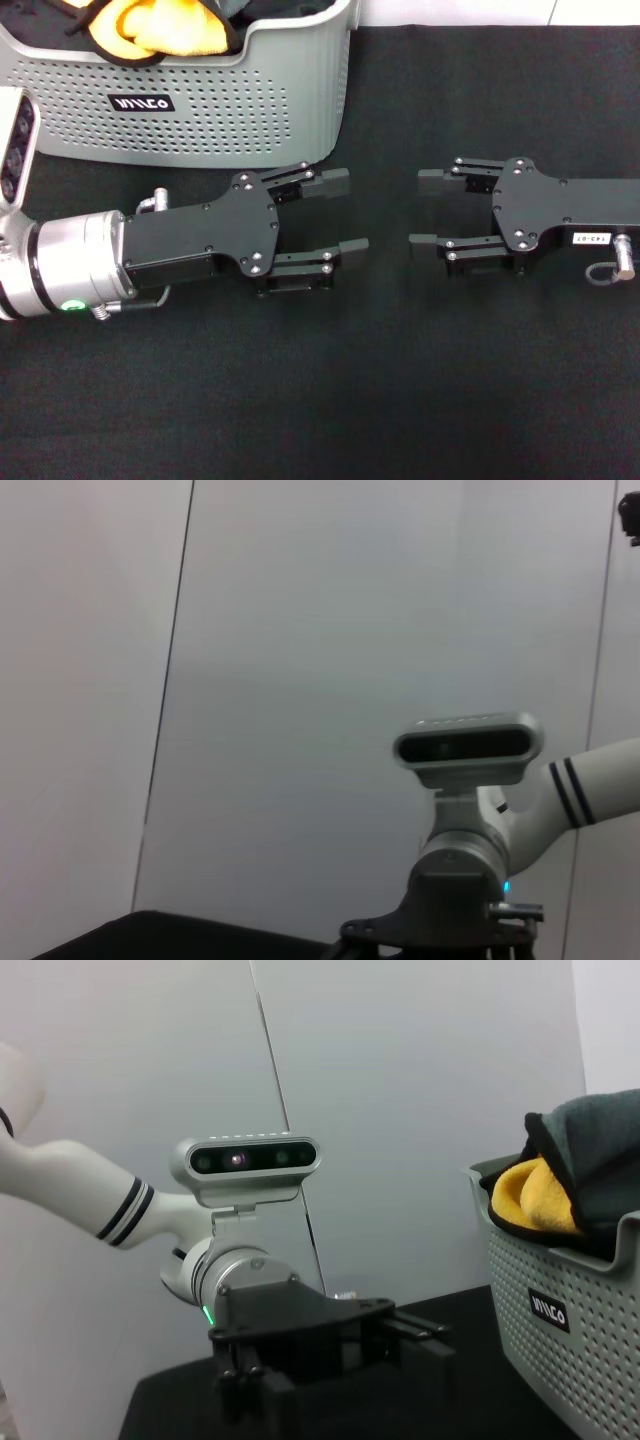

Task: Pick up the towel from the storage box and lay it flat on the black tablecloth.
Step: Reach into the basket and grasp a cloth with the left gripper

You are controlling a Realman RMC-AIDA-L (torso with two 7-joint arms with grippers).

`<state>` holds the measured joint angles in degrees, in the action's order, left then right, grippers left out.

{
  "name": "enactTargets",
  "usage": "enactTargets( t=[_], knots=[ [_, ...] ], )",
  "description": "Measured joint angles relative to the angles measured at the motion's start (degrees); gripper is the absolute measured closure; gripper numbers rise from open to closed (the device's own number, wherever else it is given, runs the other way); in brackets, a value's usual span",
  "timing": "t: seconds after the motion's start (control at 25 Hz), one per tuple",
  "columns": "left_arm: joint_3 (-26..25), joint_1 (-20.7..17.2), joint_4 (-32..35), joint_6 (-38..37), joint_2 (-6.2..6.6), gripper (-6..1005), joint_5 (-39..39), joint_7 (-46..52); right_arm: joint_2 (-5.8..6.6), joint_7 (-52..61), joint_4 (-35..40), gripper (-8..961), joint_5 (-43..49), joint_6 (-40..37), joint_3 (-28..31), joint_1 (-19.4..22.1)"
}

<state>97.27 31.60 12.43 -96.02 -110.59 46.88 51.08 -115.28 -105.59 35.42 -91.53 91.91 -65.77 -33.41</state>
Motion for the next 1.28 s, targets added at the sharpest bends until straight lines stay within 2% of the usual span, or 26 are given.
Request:
enactTargets(
  t=[0.24, 0.6, 0.76, 0.92, 1.08, 1.12, 1.2, 1.28],
  knots=[
    [-0.9, 0.0, 0.0, 1.3, 0.37, 203, -0.3, 0.8, -0.27, -5.1, 0.0, 148, 0.5, -1.0, 0.3, 0.7],
    [-3.1, 0.0, -0.1, 1.4, 0.59, 202, -0.2, 3.1, 0.0, -3.8, -0.5, 153, 0.6, -1.1, -0.1, -0.2],
    [-5.1, -1.8, -0.1, 1.5, 0.18, 203, -0.2, 1.8, -0.12, -4.6, -0.5, 155, 0.7, -1.1, -0.1, 0.5],
    [-11.7, -6.2, 1.3, 0.8, 0.19, 203, -0.4, 1.2, -0.27, -6.1, -1.4, 157, 0.8, -1.2, -0.2, 1.6],
    [-23.1, -12.1, 5.2, 0.6, -2.24, 204, -0.6, 1.0, -0.34, -6.3, -2.1, 159, 0.8, -1.1, -0.6, 1.7],
    [-23.1, -12.1, 5.2, 0.6, -2.24, 204, -0.6, 1.0, -0.39, -6.4, -2.1, 160, 0.8, -1.1, -0.8, 1.7],
    [-29.2, -14.0, 5.4, 0.6, -4.3, 204, -0.3, 0.9, -0.46, -6.5, -2.2, 161, 0.8, -1.1, -1.0, 1.8],
    [-30.4, -14.6, 5.5, 0.6, -5.13, 204, -0.2, 0.7, -0.48, -6.5, -2.2, 162, 0.8, -0.8, -1.3, 1.7]
  ],
)
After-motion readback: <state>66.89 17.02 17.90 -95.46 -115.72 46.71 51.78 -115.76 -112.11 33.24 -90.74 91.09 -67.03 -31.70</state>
